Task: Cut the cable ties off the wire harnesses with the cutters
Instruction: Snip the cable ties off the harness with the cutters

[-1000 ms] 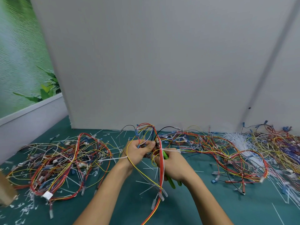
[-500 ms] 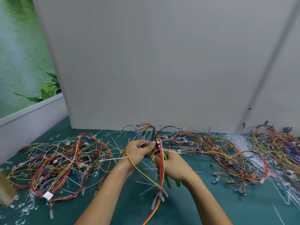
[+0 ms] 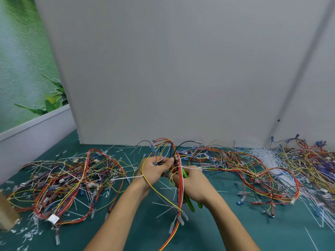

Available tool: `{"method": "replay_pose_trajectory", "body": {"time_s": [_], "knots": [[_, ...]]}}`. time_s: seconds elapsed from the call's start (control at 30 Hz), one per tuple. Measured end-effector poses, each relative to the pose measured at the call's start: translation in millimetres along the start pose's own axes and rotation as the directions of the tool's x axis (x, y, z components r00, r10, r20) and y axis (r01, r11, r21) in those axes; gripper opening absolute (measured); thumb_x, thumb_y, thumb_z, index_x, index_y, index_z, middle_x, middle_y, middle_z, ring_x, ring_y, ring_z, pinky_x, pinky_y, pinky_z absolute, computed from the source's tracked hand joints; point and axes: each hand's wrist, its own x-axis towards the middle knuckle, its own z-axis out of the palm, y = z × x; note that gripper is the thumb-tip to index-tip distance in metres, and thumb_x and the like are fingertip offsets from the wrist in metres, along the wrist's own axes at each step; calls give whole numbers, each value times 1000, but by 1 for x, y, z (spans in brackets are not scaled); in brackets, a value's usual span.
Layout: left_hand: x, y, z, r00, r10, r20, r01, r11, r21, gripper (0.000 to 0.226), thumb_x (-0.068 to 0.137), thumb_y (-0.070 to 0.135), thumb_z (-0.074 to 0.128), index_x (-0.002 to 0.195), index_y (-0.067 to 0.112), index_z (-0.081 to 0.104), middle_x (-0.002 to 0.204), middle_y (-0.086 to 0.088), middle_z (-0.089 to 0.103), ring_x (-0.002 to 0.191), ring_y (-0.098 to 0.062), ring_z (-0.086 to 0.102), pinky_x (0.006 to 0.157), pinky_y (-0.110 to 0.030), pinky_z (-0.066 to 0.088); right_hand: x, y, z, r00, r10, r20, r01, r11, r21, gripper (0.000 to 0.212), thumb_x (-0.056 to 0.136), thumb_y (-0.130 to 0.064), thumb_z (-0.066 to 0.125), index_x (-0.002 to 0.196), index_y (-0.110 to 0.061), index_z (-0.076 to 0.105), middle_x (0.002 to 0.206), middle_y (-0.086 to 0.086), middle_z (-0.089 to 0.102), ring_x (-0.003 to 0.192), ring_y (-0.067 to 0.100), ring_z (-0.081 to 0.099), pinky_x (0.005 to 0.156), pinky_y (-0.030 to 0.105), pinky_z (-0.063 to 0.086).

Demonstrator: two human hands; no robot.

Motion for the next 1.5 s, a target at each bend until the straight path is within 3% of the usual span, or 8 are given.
{"method": "replay_pose_trajectory", "body": {"time_s": [0.13,0.3,0.47,0.53,0.8,1.0,1.2,1.5], "knots": [[1,0,0,1000,-2,13,2,1000,-12,32,76,33,81,85,2,75,81,-10,75,73,-22,72,67,-30,59,-1,-1,-1,1000,3,15,-4,1000,25,25,94,-16,61,70,-13,57,48,-8,56,42,4,56,43,15,45],[2,-1,0,1000,-1,-4,1,1000,1,23,86,22,78,87,-1,73,83,-13,75,75,-24,72,71,-34,61,0,-2,-1,999,17,37,-20,995,93,14,94,-13,58,83,-6,62,72,13,62,64,22,66,53,21,55],[2,-1,1,1000,4,-10,-3,1000,1,23,86,20,77,90,-3,73,80,-10,75,72,-21,72,67,-31,60,-1,-2,-1,999,15,31,-16,999,46,25,94,-13,59,69,-14,55,49,-8,56,43,4,55,44,14,45],[2,-2,1,1000,5,-20,-5,1000,5,25,87,19,77,92,-5,73,80,-10,75,72,-22,71,68,-33,61,0,-1,0,1000,18,12,-19,1000,22,27,95,-17,60,68,-17,56,46,-10,55,40,3,52,42,14,44],[2,-2,0,1000,6,-29,-5,1000,14,22,86,20,78,92,-1,74,81,-9,76,73,-22,72,74,-35,63,0,-1,0,1000,16,-3,-16,1000,11,27,96,-20,61,69,-18,59,48,-9,57,41,5,54,42,16,46],[5,-6,1,999,7,-35,-6,1000,7,12,86,21,78,77,14,77,81,-9,76,76,-23,71,77,-41,62,-2,-5,-1,1000,6,12,-6,1000,29,28,97,-19,59,70,-18,57,46,-10,56,40,3,53,41,14,43],[6,-7,-1,999,1,-52,1,1000,31,20,86,27,78,89,7,77,91,-14,77,86,-31,74,78,-41,61,-3,-6,0,999,-1,38,-1,998,56,25,98,-17,58,73,-18,59,57,-5,56,44,3,55,46,14,46],[3,-3,-1,999,10,-34,-9,999,36,13,86,22,78,81,11,75,92,-21,75,83,-31,71,82,-48,62,-4,-7,-1,999,13,33,-14,999,31,23,97,-17,59,73,-15,59,54,-4,55,43,6,54,45,17,48]]}}
